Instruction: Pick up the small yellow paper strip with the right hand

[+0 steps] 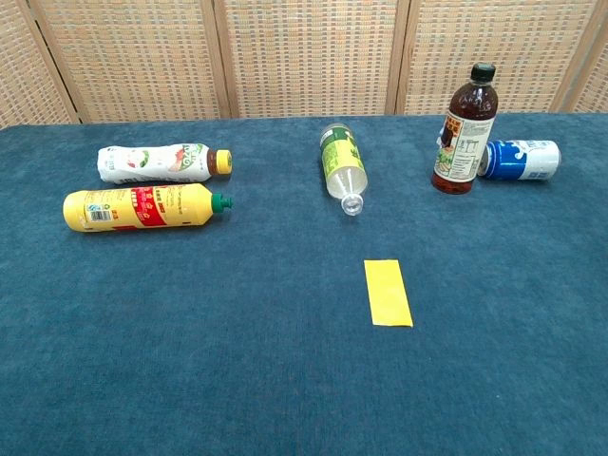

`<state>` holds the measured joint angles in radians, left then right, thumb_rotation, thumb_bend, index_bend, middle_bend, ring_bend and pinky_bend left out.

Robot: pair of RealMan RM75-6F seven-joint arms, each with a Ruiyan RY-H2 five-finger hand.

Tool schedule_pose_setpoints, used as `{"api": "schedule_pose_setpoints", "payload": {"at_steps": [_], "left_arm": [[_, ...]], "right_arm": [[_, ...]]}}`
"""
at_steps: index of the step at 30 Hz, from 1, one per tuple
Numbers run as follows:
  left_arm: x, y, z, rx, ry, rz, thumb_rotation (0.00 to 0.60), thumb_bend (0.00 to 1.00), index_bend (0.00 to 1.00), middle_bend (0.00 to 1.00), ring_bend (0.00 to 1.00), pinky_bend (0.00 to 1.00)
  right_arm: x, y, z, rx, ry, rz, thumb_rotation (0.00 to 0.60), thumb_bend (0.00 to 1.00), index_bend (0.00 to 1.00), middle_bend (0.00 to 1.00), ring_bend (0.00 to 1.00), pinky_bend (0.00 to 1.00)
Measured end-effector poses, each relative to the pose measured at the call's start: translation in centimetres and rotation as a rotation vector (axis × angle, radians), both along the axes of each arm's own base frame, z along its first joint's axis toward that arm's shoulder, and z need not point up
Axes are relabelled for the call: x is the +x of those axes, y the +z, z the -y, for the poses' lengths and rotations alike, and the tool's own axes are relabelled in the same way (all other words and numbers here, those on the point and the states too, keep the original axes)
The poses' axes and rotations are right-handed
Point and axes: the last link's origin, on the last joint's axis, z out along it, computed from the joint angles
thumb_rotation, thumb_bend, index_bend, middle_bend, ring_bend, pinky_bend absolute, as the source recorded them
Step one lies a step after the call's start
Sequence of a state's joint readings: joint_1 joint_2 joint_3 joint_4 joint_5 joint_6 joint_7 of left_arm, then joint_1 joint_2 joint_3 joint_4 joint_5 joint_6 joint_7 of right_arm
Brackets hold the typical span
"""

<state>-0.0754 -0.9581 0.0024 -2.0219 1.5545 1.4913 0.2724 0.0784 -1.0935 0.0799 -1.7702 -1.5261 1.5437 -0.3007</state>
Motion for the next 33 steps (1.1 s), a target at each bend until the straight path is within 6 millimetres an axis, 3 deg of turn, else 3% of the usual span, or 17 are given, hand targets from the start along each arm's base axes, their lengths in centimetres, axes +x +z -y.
{"api": "schedule_pose_setpoints", "payload": {"at_steps": [8, 14, 20, 24, 29, 33], "left_arm": [[-0.1, -0.1, -0.2, -0.004, 0.003, -0.001, 0.6, 0.0, 0.0, 0.0, 0.0, 0.0], [-0.1, -0.4, -0.6, -0.015, 0.007, -0.006, 0.6, 0.0, 0.0, 0.0, 0.0, 0.0], [-0.5, -0.5, -1.2, -0.015, 0.032, -0.009, 0.6, 0.0, 0.0, 0.0, 0.0, 0.0], [-0.9, -0.6, -1.7, -0.015, 0.057, -0.012, 0.6, 0.0, 0.0, 0.0, 0.0, 0.0], [-1.3, -0.8, -2.4, -0.024, 0.086, -0.021, 0.6, 0.0, 0.0, 0.0, 0.0, 0.0], [-1.5, -0.8, -2.8, -0.022, 0.093, -0.024, 0.6, 0.0, 0.0, 0.0, 0.0, 0.0]], "right_arm": [[0.0, -0.7, 0.3, 0.047, -0.002, 0.004, 0.6, 0.0, 0.0, 0.0, 0.0, 0.0], [1.5, -2.8, 2.5, 0.186, 0.062, 0.011, 0.6, 0.0, 0.04, 0.0, 0.0, 0.0], [5.5, -6.5, 6.8, 0.424, 0.195, 0.043, 0.6, 0.0, 0.1, 0.0, 0.0, 0.0], [9.5, -9.9, 9.7, 0.556, 0.303, 0.025, 0.6, 0.0, 0.15, 0.0, 0.0, 0.0], [12.8, -14.0, 11.0, 0.645, 0.359, 0.038, 0.6, 0.0, 0.26, 0.0, 0.0, 0.0], [14.1, -17.9, 11.7, 0.691, 0.365, 0.028, 0.6, 0.0, 0.27, 0.0, 0.0, 0.0]]}}
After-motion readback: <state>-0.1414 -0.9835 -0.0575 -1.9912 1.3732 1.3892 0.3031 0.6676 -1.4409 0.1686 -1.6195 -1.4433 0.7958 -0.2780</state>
